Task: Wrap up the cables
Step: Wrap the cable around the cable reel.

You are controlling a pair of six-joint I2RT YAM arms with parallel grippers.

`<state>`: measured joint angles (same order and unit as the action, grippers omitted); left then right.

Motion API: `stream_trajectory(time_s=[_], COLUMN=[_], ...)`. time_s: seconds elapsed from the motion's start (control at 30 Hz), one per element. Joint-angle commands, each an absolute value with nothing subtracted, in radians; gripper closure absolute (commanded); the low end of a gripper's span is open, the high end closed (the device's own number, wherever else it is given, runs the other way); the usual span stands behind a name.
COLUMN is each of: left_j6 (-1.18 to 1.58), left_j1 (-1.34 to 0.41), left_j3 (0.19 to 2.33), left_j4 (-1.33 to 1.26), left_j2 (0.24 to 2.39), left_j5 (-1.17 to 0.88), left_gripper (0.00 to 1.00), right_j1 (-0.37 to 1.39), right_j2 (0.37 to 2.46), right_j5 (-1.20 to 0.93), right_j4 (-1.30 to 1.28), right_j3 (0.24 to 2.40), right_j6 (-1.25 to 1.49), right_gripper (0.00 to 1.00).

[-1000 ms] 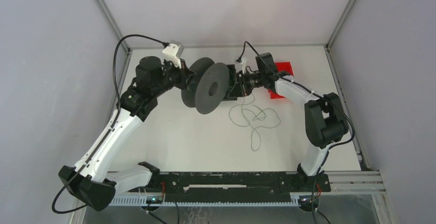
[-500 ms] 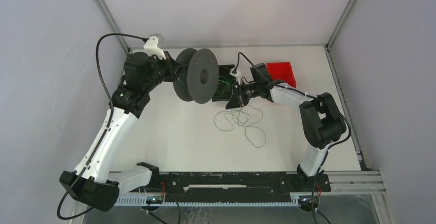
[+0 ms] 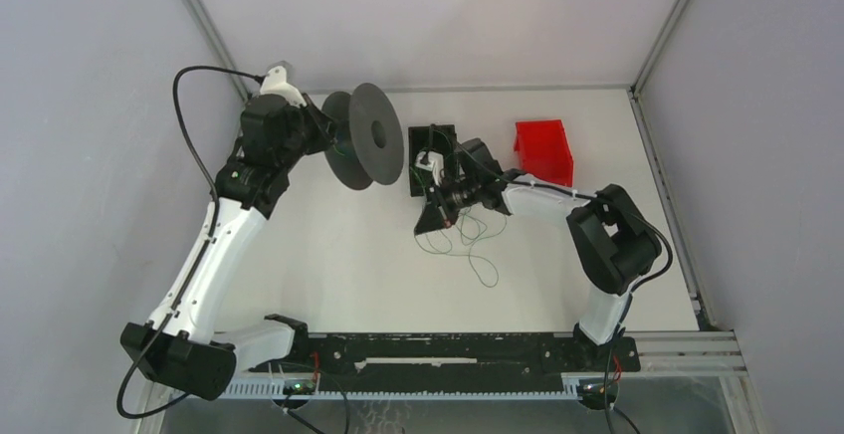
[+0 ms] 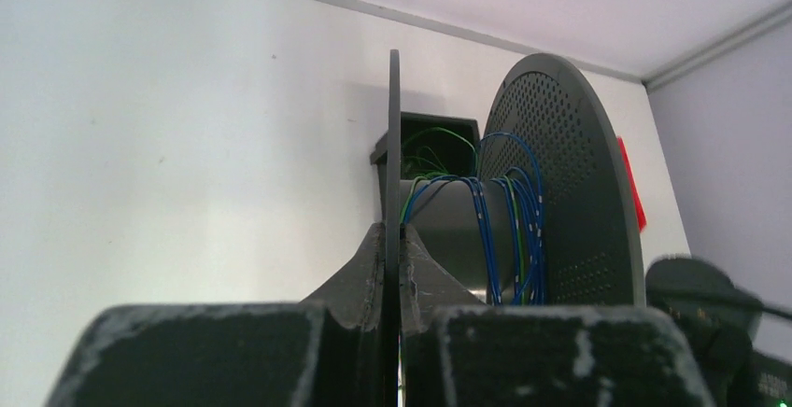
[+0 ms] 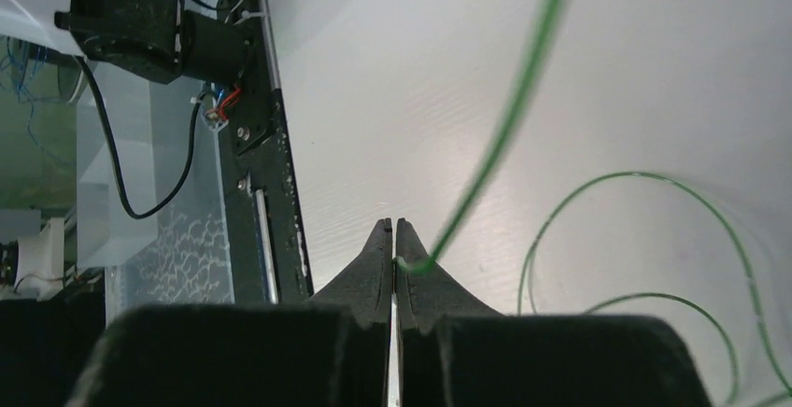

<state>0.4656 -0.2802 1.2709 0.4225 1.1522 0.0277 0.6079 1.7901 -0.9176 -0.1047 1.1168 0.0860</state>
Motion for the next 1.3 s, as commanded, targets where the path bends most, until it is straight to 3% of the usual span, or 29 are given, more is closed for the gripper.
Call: stream_trajectory(time_s=[0.0, 0.33, 0.67, 1.27], left_j6=[0.537, 0.503, 0.317, 0.060], left_j1=[-0.252, -0.252, -0.357, -0.544], left_j3=[1.376, 1.385, 1.300, 1.095], left_j4=[0.363, 0.345, 0.233, 0.066], left_j2=[1.141, 1.187, 1.202, 1.170], left_j5=[0.140, 0.252, 0.437, 0.514], left_gripper=[1.00, 1.00, 1.00, 1.00], right_j1=[0.653, 0.755, 0.850, 0.756], right_j2=[1.737, 1.672, 1.684, 1.729], right_j5=[-0.912, -0.900, -0.922, -0.910], right_j4=[-0.059, -0.042, -0.281, -0.434], right_j3=[1.098, 1.102, 1.333, 1.727], right_j6=[0.084, 0.079, 0.014, 0.112], right_gripper=[1.00, 1.00, 1.00, 0.91])
